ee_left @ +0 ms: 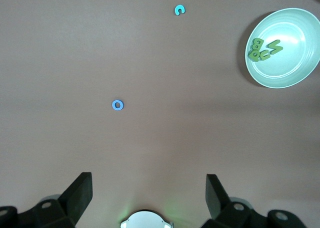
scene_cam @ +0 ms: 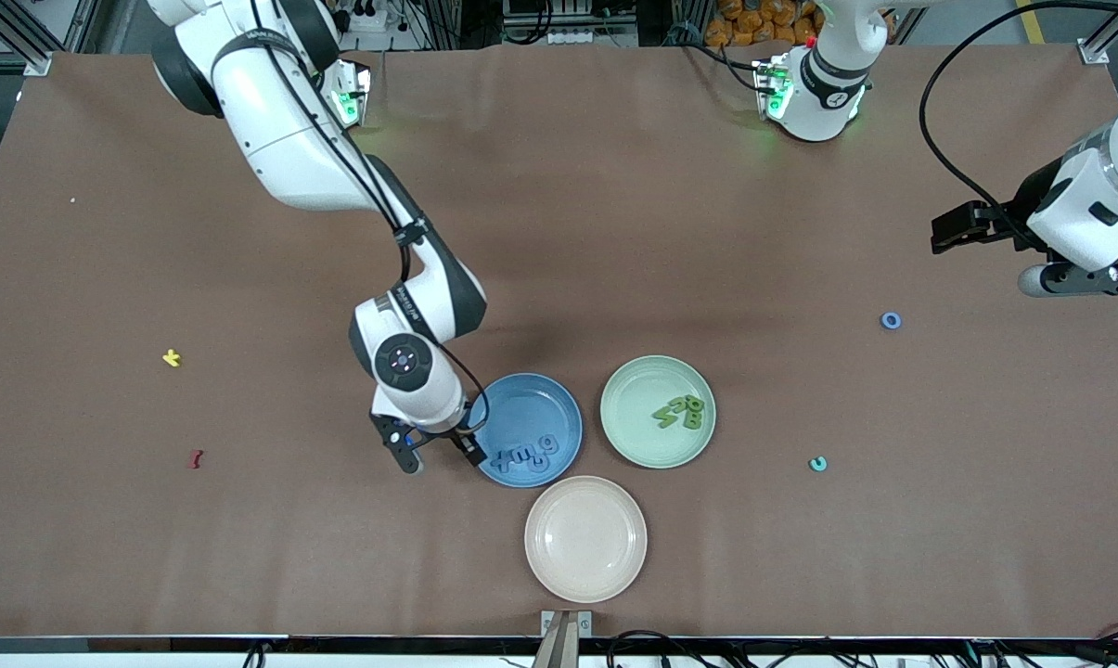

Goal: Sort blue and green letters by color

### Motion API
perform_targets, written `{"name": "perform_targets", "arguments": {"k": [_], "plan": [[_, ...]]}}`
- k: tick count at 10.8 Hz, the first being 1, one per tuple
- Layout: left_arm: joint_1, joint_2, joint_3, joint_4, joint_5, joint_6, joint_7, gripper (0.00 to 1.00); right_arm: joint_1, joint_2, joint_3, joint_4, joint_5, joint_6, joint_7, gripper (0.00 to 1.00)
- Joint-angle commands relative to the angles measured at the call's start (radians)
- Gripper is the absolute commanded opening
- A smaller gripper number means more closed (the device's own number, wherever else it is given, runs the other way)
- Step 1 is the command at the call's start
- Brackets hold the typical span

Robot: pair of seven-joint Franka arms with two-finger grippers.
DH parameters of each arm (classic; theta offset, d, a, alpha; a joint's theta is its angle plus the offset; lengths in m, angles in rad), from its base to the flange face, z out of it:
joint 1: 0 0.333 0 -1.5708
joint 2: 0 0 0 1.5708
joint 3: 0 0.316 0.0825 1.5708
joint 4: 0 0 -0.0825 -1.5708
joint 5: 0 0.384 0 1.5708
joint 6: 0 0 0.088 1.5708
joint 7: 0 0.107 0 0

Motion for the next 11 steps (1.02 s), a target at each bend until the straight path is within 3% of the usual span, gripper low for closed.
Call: {"name": "perform_targets", "arguments": {"k": [1, 4, 9, 11], "plan": [[0.007, -0.006, 0.0, 0.0, -0.014, 0.004, 0.027, 1.0, -0.077, -0.073, 0.014, -0.104, -0.015, -0.076, -0.218, 1.0], [0.007, -0.004, 0.003, 0.0, -0.017, 0.004, 0.027, 1.0, -0.169, -0.217, 0.018, -0.297, -0.014, -0.062, -0.545, 1.0], [0.007, -0.004, 0.003, 0.0, -0.018, 0.004, 0.027, 1.0, -0.159, -0.264, 0.017, -0.299, 0.038, -0.09, -0.557, 1.0], [0.007, -0.004, 0.003, 0.0, -0.017, 0.004, 0.027, 1.0, -0.198, -0.305, 0.015, -0.32, 0.038, -0.12, -0.673, 1.0]]}}
